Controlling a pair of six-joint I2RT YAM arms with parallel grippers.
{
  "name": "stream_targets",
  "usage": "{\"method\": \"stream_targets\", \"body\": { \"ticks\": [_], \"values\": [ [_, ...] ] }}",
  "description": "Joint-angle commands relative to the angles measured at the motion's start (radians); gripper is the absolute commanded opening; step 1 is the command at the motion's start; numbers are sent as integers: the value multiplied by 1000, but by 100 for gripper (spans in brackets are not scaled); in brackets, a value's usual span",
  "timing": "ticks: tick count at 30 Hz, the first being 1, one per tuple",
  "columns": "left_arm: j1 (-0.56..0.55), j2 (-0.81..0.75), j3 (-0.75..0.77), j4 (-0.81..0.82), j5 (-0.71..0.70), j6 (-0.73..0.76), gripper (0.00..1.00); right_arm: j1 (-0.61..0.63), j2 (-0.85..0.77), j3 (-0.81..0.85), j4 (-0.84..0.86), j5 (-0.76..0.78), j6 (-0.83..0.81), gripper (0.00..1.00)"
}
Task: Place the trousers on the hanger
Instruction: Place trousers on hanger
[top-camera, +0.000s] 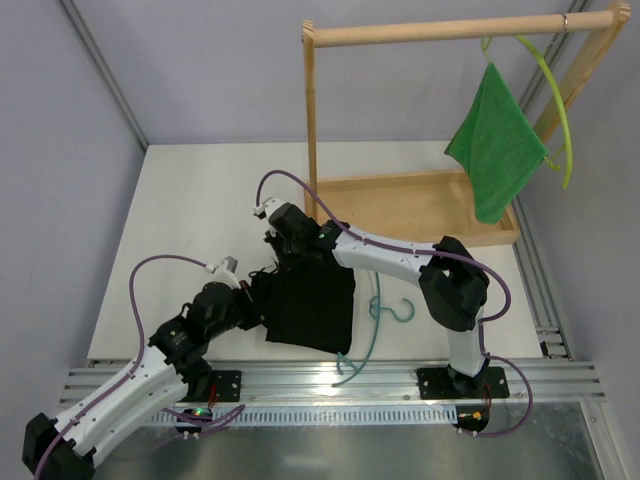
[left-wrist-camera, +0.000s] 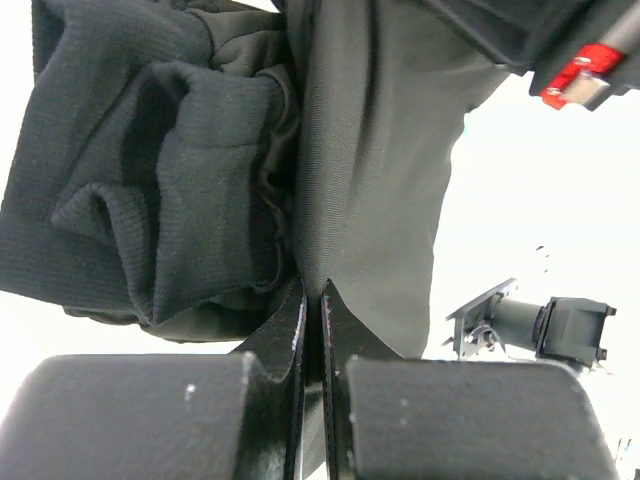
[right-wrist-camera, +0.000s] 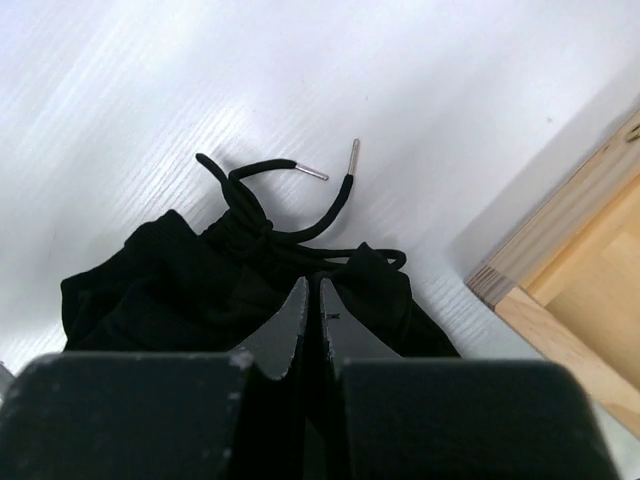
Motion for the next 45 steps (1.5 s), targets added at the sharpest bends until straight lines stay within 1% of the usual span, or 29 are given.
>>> {"method": "stream_targets", "body": {
  "ticks": [1, 3, 6, 9, 10, 12, 14, 16, 19, 20, 22, 23, 24, 25, 26, 27, 29, 31, 33, 34, 36, 37, 38, 39, 40, 41, 45],
  "values": [
    [-4, -4, 0, -68, 13, -26, 0, -23, 25, 74, -10, 96, 103, 4],
    [-5, -2, 3, -82, 17, -31, 0, -29, 47, 100, -44, 181, 146, 4],
    [-5, -4, 1, -98, 18, -37, 0, -44, 57, 131, -81, 232, 193, 4],
    [-5, -10, 1, -115, 10, -41, 0, -51, 46, 124, -78, 272, 207, 12],
    [-5, -8, 4, -129, 4, -43, 0, -54, 41, 125, -76, 279, 206, 18],
    [-4, -2, 3, -134, 4, -46, 0, -54, 32, 131, -82, 280, 198, 25],
    [-5, 3, 1, -135, 1, -52, 0, -55, 11, 131, -84, 286, 194, 29],
    [-5, 4, 0, -137, 0, -55, 0, -55, -12, 117, -81, 283, 184, 30],
    [-5, 3, 4, -137, -5, -57, 0, -54, -67, 81, -67, 242, 151, 30],
    [-4, 3, 6, -140, -5, -55, 0, -52, -105, 65, -59, 180, 138, 32],
    [-4, -1, 7, -146, -10, -55, 0, -40, -149, -10, 13, 89, 47, 35],
    [-5, -4, 7, -146, -10, -54, 0, -19, -191, -40, 42, 20, 4, 38],
    [-5, -8, 9, -146, -13, -54, 0, -3, -204, -82, 79, -14, -35, 41],
    [-5, -8, 7, -145, -13, -54, 0, 6, -213, -91, 85, -39, -88, 41],
    [-5, -14, 7, -143, -14, -55, 0, 14, -212, -93, 83, -56, -104, 41],
    [-5, -14, 7, -140, -13, -57, 0, 21, -203, -85, 74, -101, -116, 38],
    [-5, -16, 7, -137, -13, -60, 0, 34, -192, -77, 73, -114, -124, 34],
    [-5, -13, 7, -131, -11, -60, 0, 46, -175, -73, 91, -194, -121, 28],
    [-5, -5, 9, -129, -10, -60, 0, 51, -144, -42, 87, -255, -98, 25],
    [-5, 2, 12, -128, -7, -58, 0, 51, -100, -27, 79, -289, -93, 25],
    [-4, 3, 20, -134, -10, -58, 0, 49, -52, 4, 56, -275, -77, 24],
    [-5, 6, 26, -147, -8, -60, 0, 37, -2, 11, 51, -239, -70, 23],
    [-5, 6, 29, -163, -17, -60, 0, 26, 15, 18, 57, -229, -58, 23],
    [-5, 9, 33, -180, -28, -64, 0, 14, 29, 16, 68, -222, -46, 23],
    [-4, 10, 43, -238, -34, -74, 0, -14, 41, 12, 85, -196, -34, 23],
    [-5, 13, 47, -261, -87, -77, 0, -27, 48, 7, 115, -192, -18, 23],
    [-5, 9, 47, -306, -103, -87, 0, -67, 61, 35, 123, -81, -11, 23]
  ]
}}
